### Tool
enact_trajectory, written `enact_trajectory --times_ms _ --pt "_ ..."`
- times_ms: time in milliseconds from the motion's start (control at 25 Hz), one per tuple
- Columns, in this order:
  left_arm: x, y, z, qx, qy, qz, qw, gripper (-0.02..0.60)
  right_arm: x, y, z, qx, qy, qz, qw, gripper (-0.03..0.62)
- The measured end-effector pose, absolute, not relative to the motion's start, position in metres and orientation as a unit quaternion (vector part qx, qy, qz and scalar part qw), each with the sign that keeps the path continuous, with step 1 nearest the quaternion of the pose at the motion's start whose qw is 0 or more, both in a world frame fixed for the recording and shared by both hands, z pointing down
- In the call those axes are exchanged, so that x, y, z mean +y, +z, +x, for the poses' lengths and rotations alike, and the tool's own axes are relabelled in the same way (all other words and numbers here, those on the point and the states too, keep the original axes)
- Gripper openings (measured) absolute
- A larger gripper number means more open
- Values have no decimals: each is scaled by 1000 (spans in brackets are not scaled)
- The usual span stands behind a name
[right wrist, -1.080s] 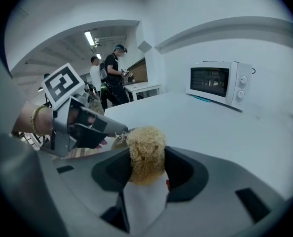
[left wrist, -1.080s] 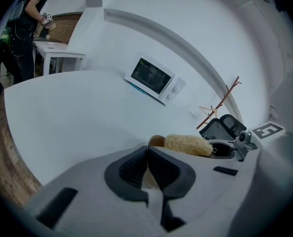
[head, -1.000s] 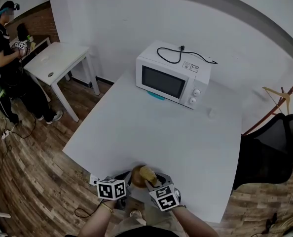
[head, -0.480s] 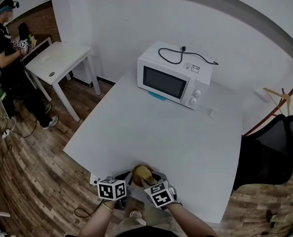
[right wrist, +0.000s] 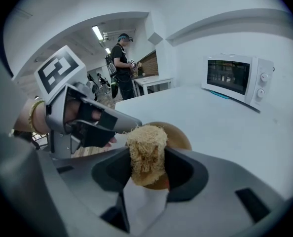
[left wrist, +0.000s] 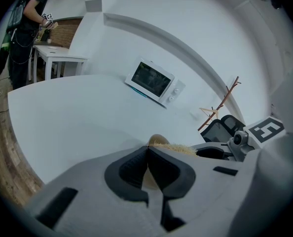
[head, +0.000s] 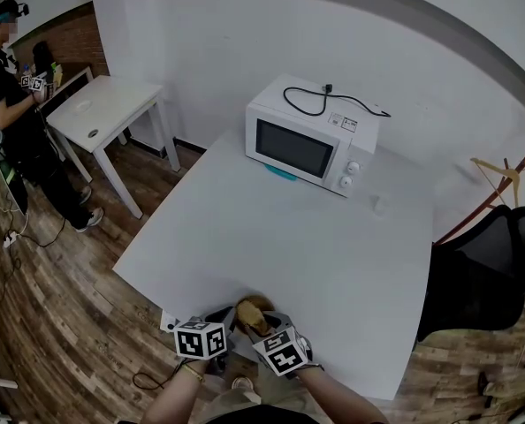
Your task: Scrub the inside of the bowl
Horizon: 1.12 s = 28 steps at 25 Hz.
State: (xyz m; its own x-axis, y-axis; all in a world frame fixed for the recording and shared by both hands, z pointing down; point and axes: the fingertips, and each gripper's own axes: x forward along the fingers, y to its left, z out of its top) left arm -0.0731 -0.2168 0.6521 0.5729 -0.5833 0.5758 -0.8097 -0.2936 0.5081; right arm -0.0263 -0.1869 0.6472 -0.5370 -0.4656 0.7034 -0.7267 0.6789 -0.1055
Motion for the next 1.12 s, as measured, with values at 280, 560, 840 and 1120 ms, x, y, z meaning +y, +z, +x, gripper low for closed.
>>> enact_trajectory --times_ms 280,560,840,1120 --pt "-219 652 -73 -450 143 790 392 21 -172 645 -23 -859 183 331 344 184" --pt "-218 653 -74 -451 144 789 392 21 -177 649 -2 -849 184 351 349 184" --pt "-216 654 -74 -445 147 791 393 21 -193 653 10 -838 188 374 349 184" --pt "-217 656 -71 -440 152 792 395 21 -204 648 -7 -844 187 361 349 184"
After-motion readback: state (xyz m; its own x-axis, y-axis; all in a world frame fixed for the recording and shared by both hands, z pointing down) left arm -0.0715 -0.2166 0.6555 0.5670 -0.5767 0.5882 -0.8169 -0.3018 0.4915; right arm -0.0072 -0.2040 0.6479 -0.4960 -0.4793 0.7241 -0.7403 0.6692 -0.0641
